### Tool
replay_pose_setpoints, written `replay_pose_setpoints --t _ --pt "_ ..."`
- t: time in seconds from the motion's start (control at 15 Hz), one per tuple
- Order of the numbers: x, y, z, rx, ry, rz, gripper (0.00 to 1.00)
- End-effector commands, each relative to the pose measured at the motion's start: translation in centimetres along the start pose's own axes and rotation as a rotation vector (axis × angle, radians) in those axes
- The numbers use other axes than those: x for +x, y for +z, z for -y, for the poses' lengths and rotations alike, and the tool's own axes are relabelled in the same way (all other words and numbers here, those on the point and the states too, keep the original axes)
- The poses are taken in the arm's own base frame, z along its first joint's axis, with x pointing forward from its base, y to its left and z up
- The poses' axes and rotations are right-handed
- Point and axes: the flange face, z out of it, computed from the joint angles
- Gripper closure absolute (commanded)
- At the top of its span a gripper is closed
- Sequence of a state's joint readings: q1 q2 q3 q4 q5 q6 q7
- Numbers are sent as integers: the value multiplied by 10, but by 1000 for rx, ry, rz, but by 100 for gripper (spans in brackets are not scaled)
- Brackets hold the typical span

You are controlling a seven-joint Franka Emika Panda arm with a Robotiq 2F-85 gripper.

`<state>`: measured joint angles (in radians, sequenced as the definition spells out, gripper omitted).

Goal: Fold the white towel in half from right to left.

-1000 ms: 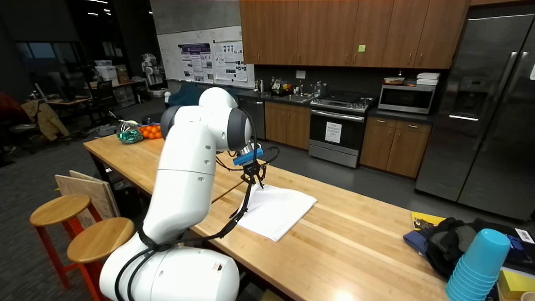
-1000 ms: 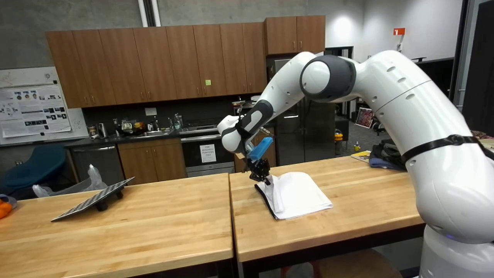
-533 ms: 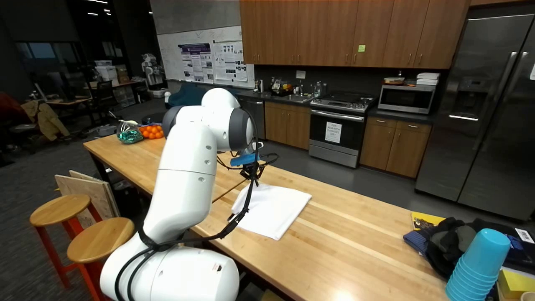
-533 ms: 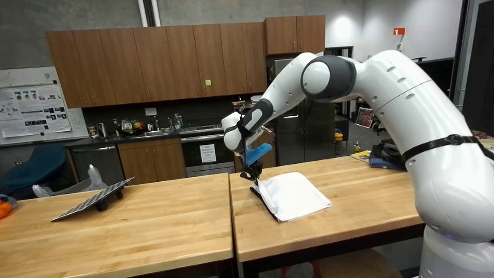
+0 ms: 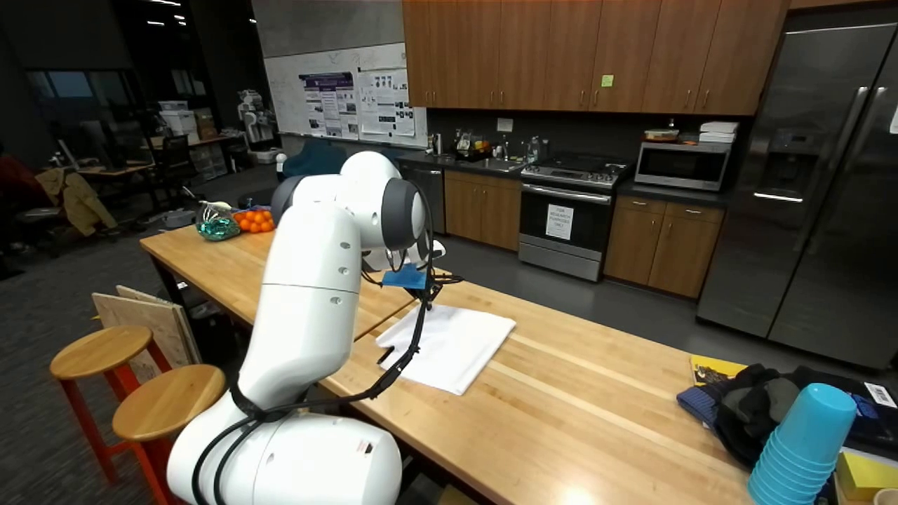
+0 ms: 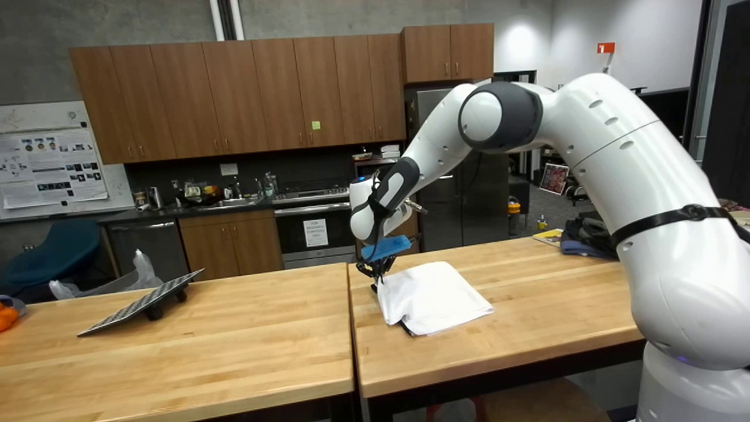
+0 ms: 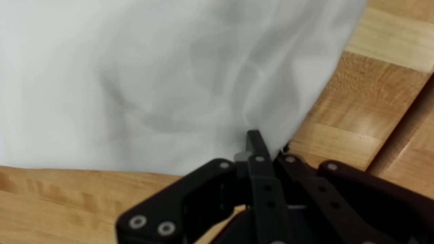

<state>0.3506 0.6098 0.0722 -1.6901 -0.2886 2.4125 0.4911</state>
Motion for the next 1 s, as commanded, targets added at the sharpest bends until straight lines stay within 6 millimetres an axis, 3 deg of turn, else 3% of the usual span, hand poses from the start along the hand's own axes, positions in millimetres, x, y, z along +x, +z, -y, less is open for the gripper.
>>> replay_pose_setpoints --t 0.0,0.2,0.27,0.33,0.4,0.67,0.93 --pt "-11 -12 -6 37 83 -73 100" --pt "-16 -10 -5 53 129 -126 100" --pt "-18 -9 -5 54 129 -123 73" --pt "-21 -7 -4 49 133 -112 72" --pt "-11 2 -2 48 105 -110 95" --pt "-15 2 0 44 111 -106 72" --pt "-15 3 -1 44 112 -106 72"
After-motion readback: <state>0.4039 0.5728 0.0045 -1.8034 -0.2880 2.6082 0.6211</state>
